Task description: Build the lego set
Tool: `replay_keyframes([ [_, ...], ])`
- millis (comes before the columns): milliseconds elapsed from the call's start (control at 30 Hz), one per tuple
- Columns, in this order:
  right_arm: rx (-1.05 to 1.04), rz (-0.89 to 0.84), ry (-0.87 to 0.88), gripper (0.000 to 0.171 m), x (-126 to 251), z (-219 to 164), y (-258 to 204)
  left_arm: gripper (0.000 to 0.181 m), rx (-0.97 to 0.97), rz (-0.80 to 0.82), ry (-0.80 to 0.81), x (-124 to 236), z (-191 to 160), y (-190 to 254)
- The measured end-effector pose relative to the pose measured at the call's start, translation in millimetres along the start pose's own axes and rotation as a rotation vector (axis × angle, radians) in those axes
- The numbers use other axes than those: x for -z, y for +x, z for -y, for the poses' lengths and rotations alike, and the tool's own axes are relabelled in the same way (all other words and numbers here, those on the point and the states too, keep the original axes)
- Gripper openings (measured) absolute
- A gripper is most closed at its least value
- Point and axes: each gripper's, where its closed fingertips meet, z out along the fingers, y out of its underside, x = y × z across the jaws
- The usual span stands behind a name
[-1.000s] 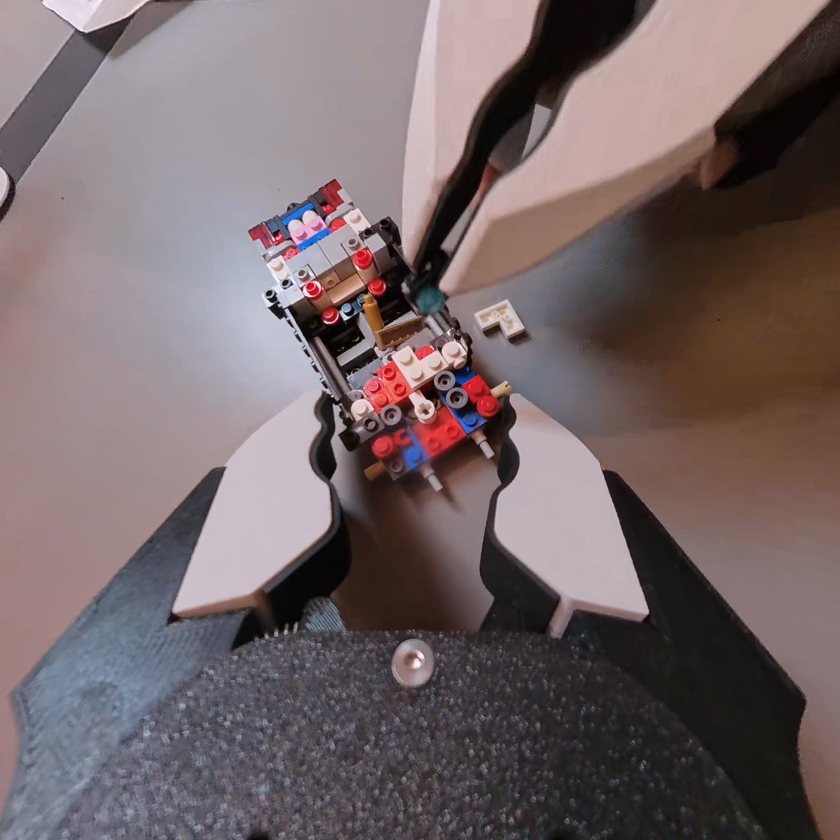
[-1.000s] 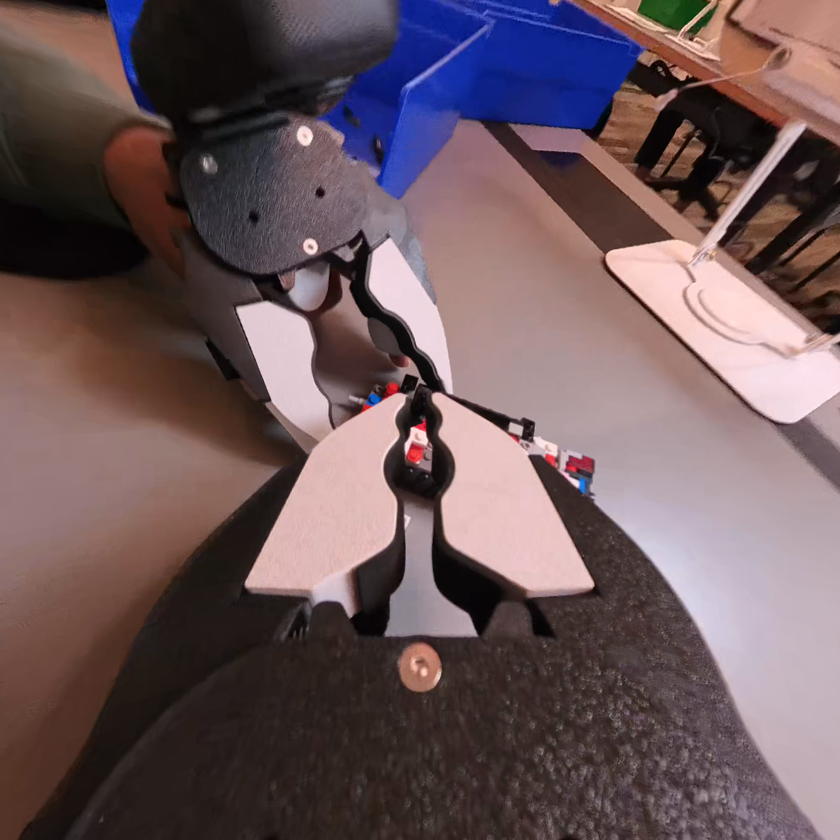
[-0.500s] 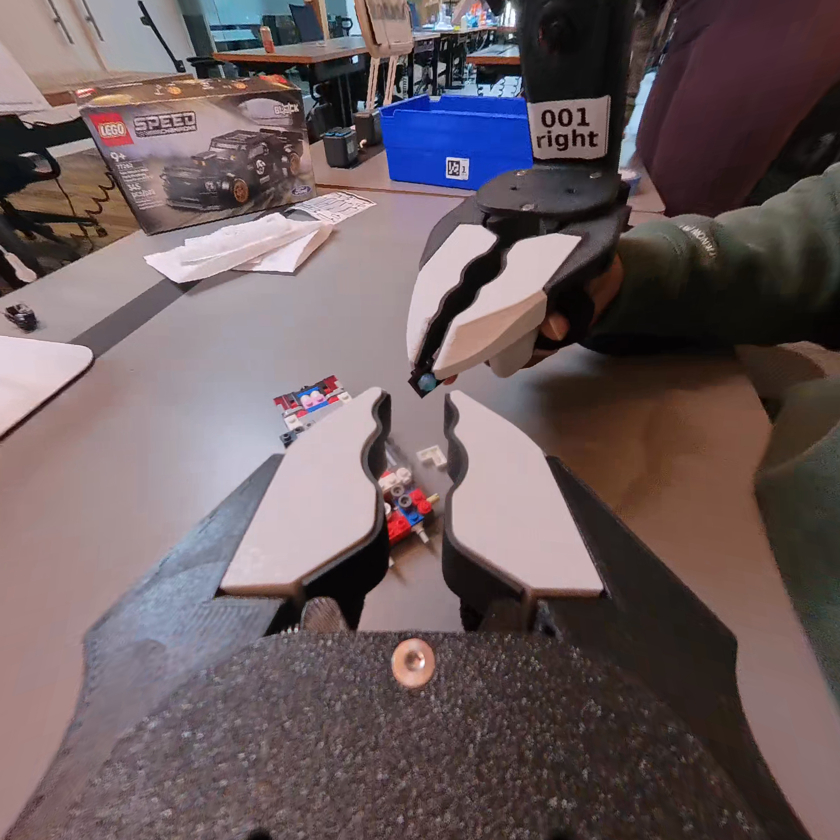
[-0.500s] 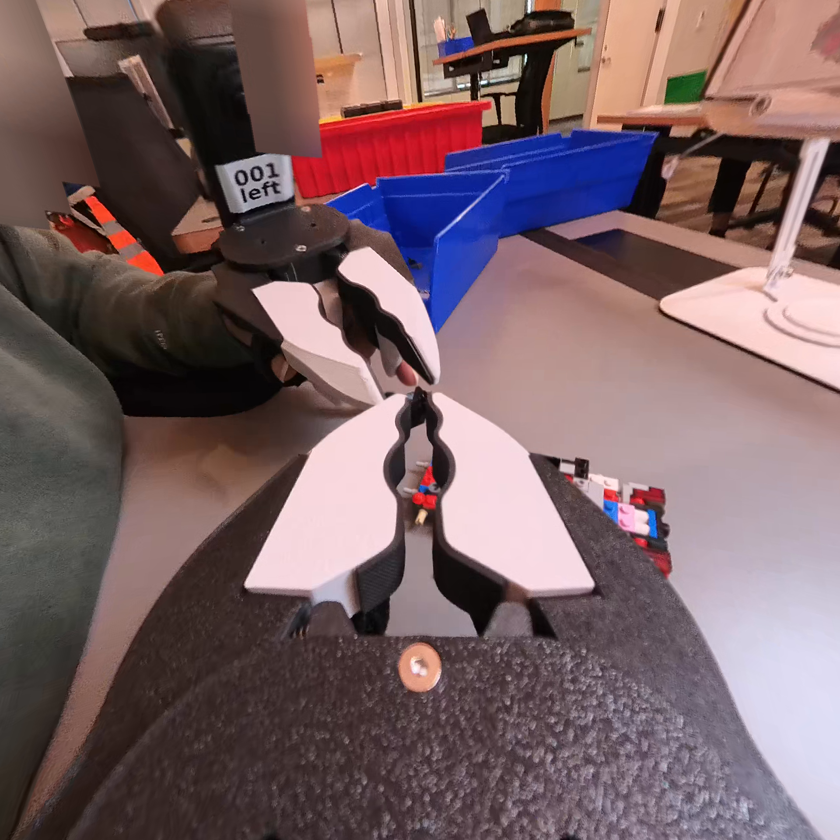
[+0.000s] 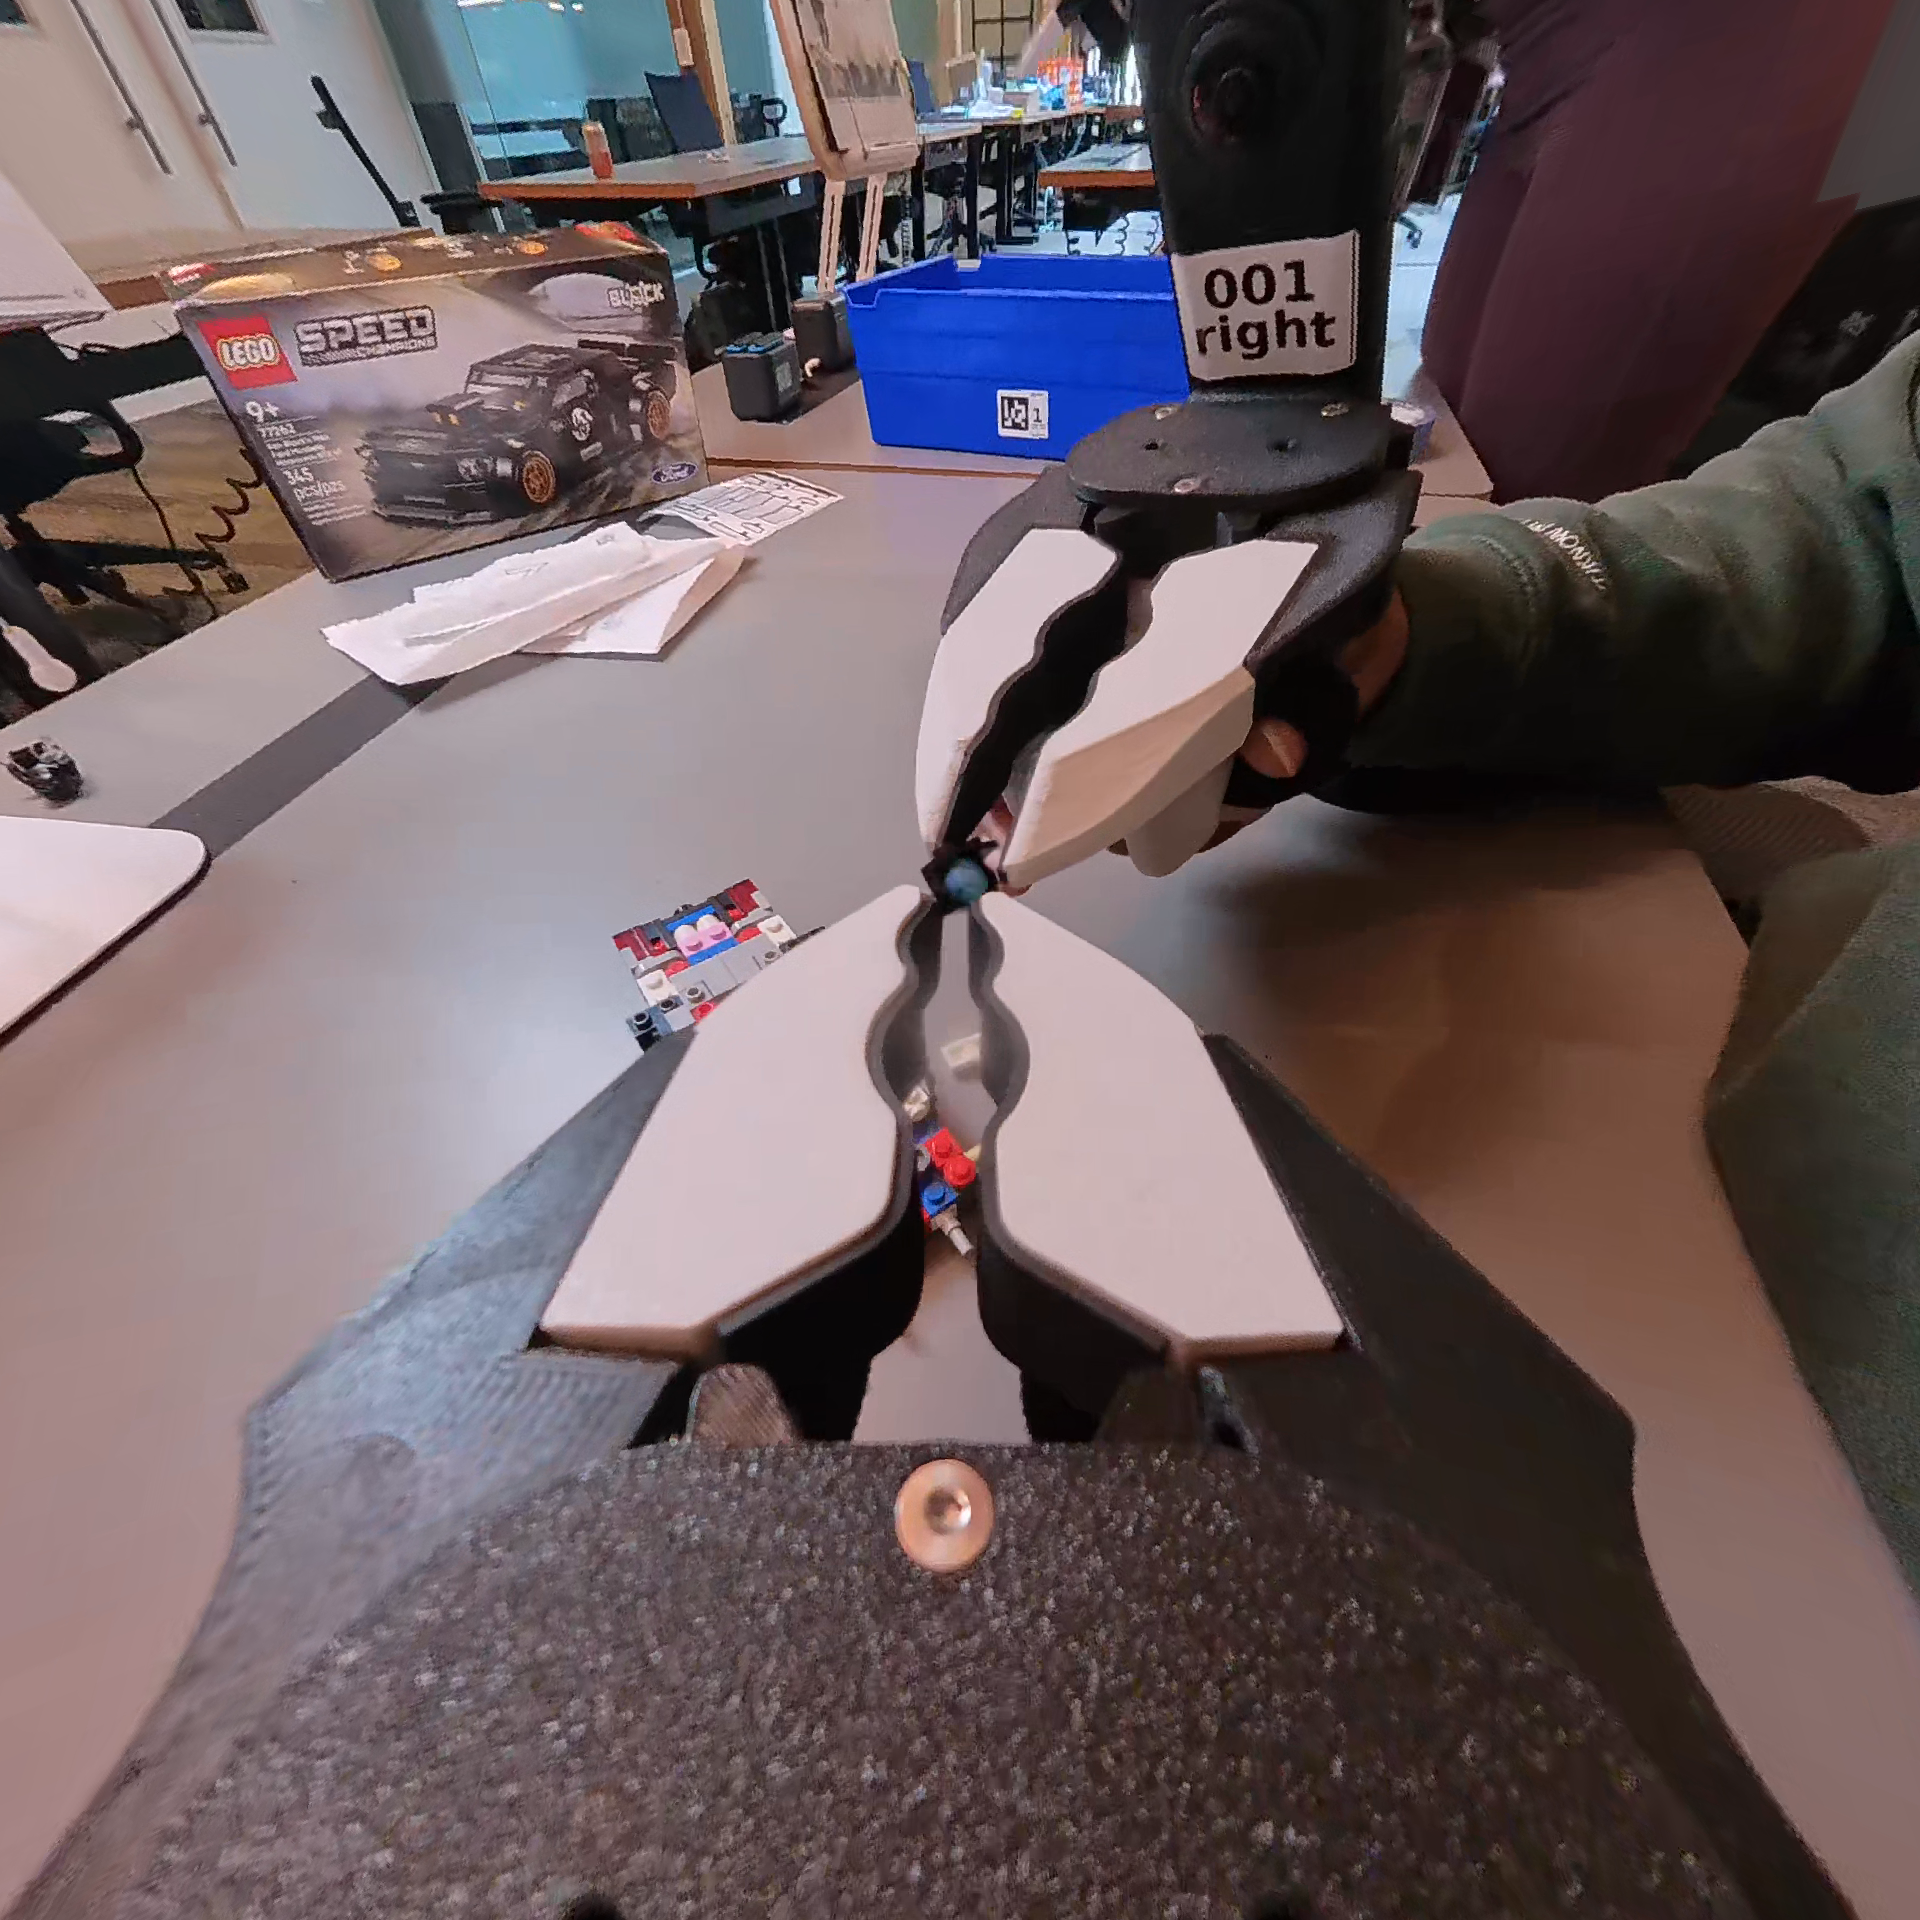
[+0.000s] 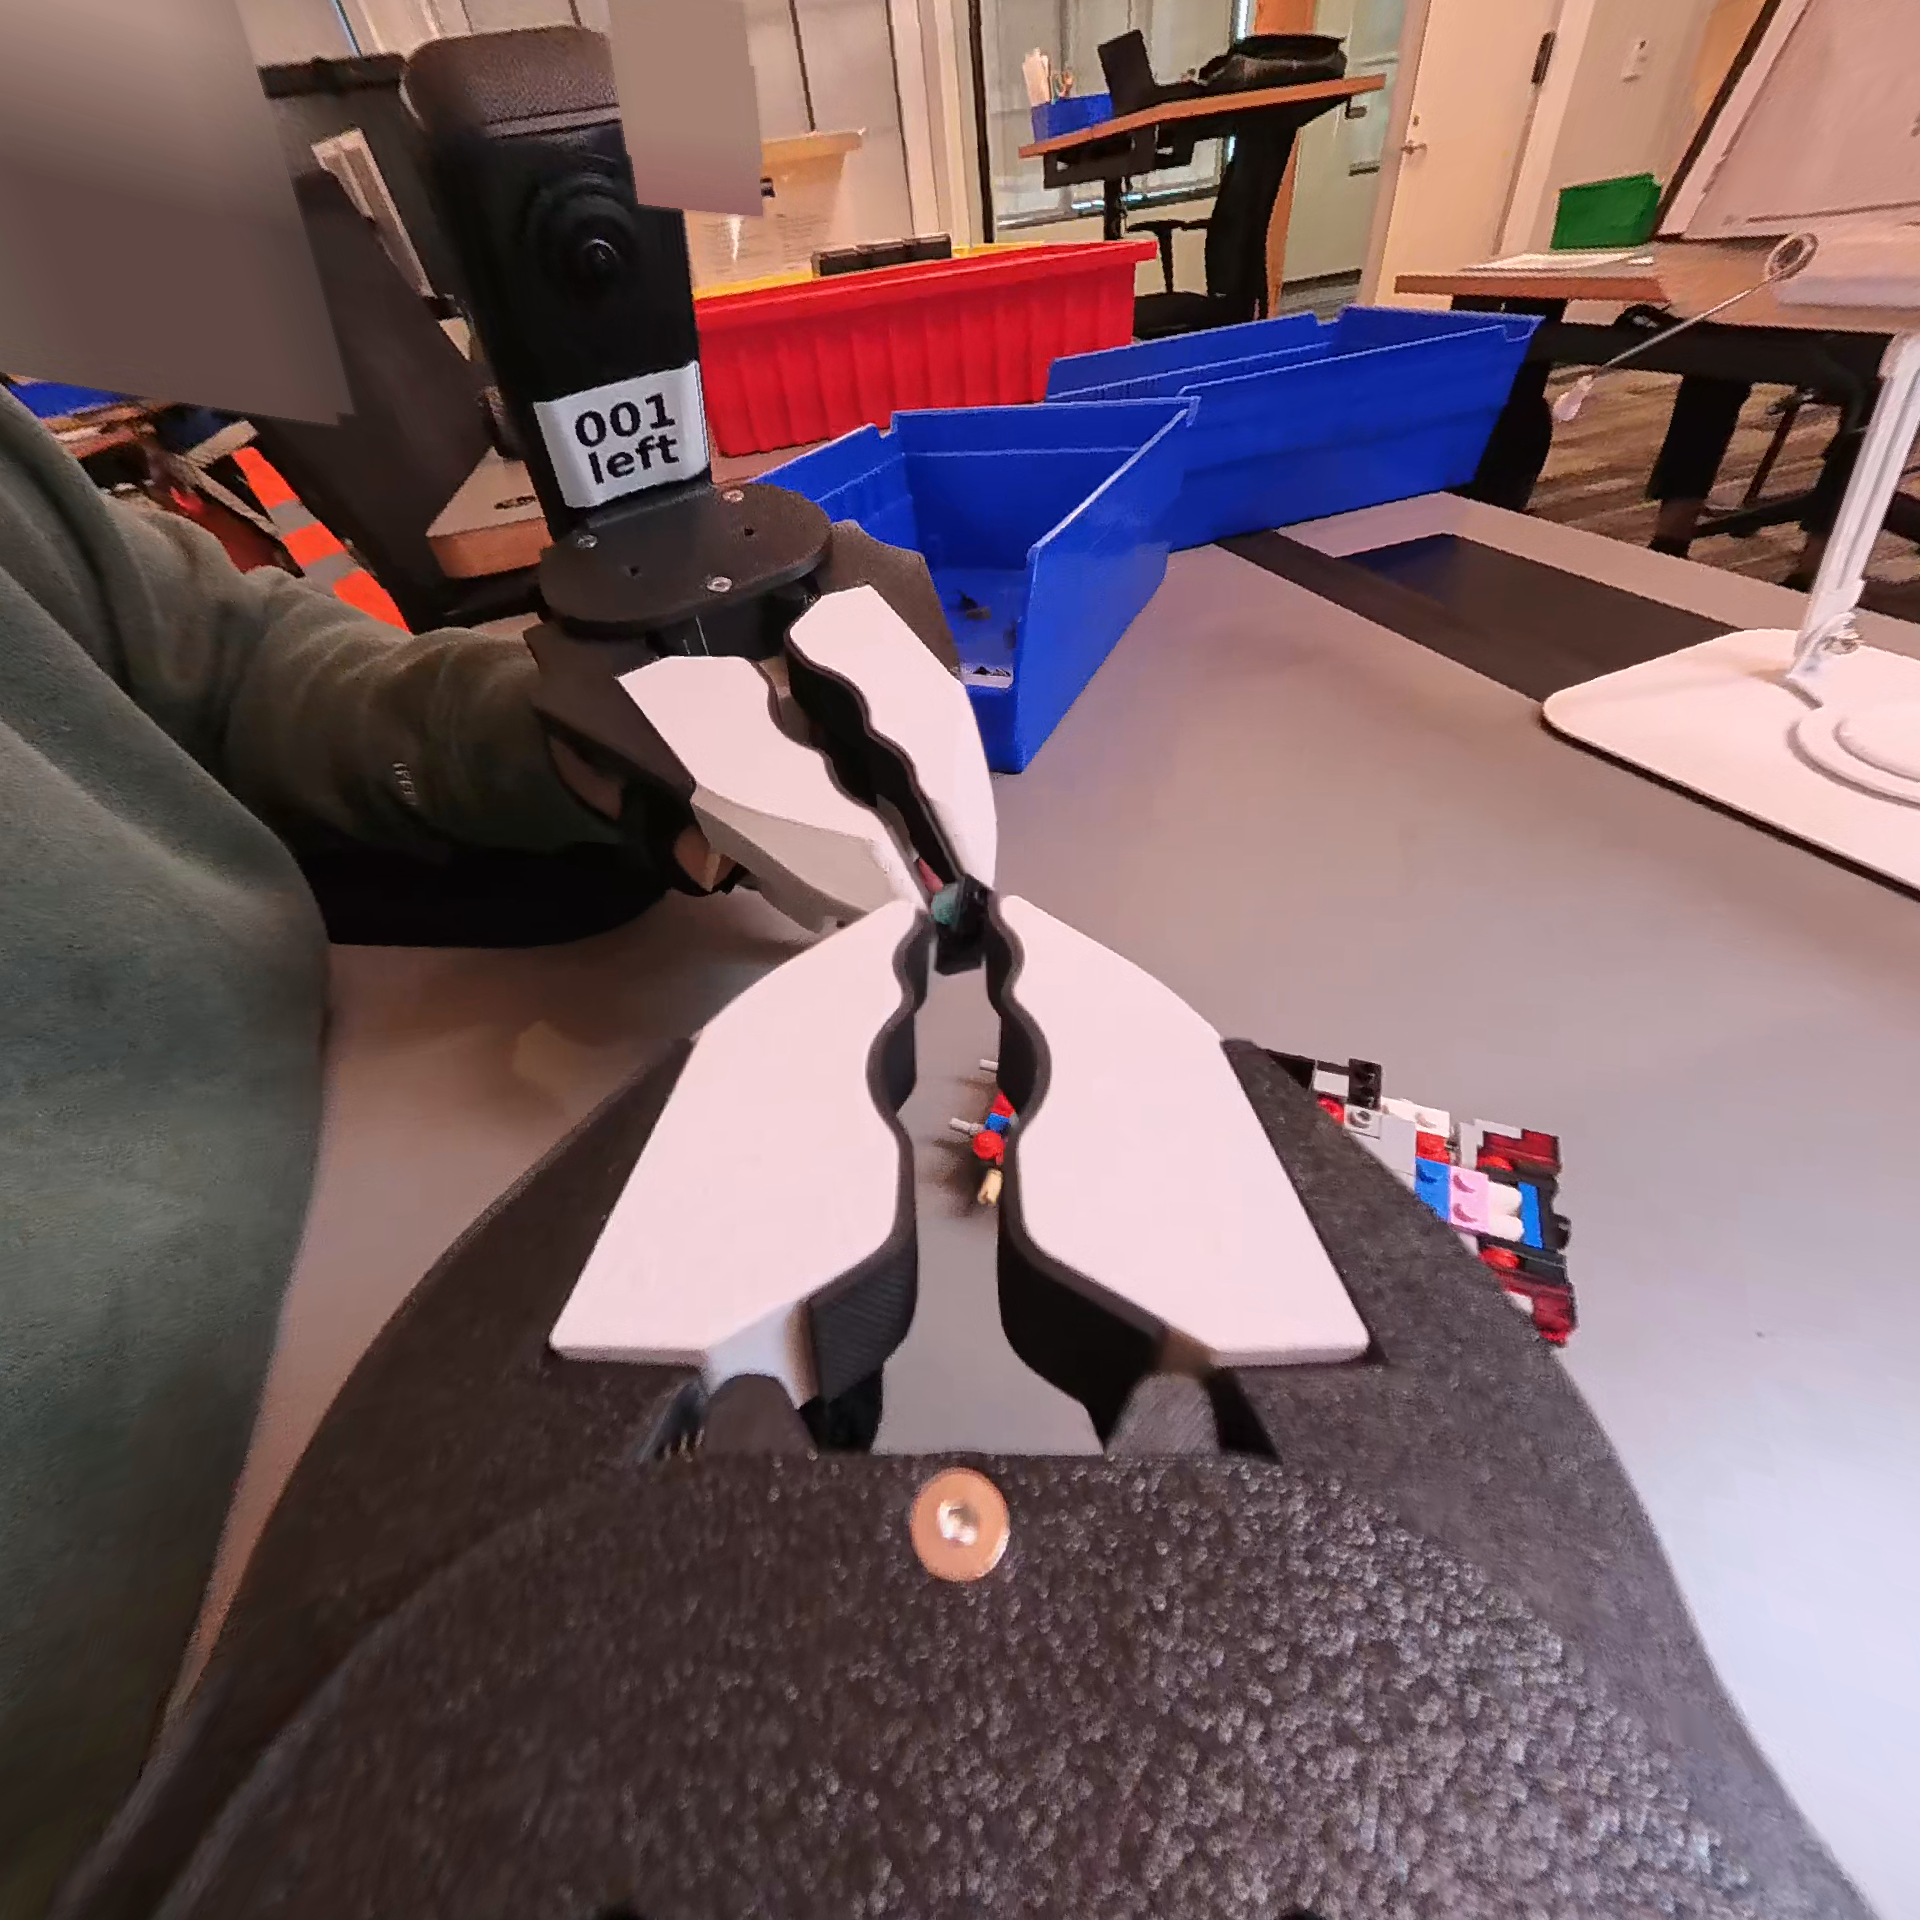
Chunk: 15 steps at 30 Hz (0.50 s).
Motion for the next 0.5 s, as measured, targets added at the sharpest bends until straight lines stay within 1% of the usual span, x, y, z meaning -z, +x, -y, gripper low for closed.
replay_keyframes([
  [133, -0.046, 0.014, 0.001, 0.012, -0.1, -1.6, 1.0, 0.003, -0.007, 0.01, 0.023, 1.1, 2.8, -0.8],
  [233, -0.066, 0.02, -0.024, 0.009, -1.4, -8.2, 2.4, 0.002, -0.007, 0.006, 0.017, -0.1, 0.3, -0.3],
  [400, -0.074, 0.012, -0.011, 0.006, -0.5, -5.5, 3.2, 0.0, 0.006, 0.006, 0.026, 1.0, 0.3, -3.0],
  [433, -0.066, 0.005, -0.009, 0.006, -0.9, -5.0, 3.2, 0.002, 0.014, 0.005, 0.032, 0.9, 0.6, -3.0],
  [500, -0.04, -0.012, -0.009, 0.006, -1.9, -4.1, 2.1, 0.012, 0.051, -0.01, 0.044, 0.0, 1.4, -2.1],
])
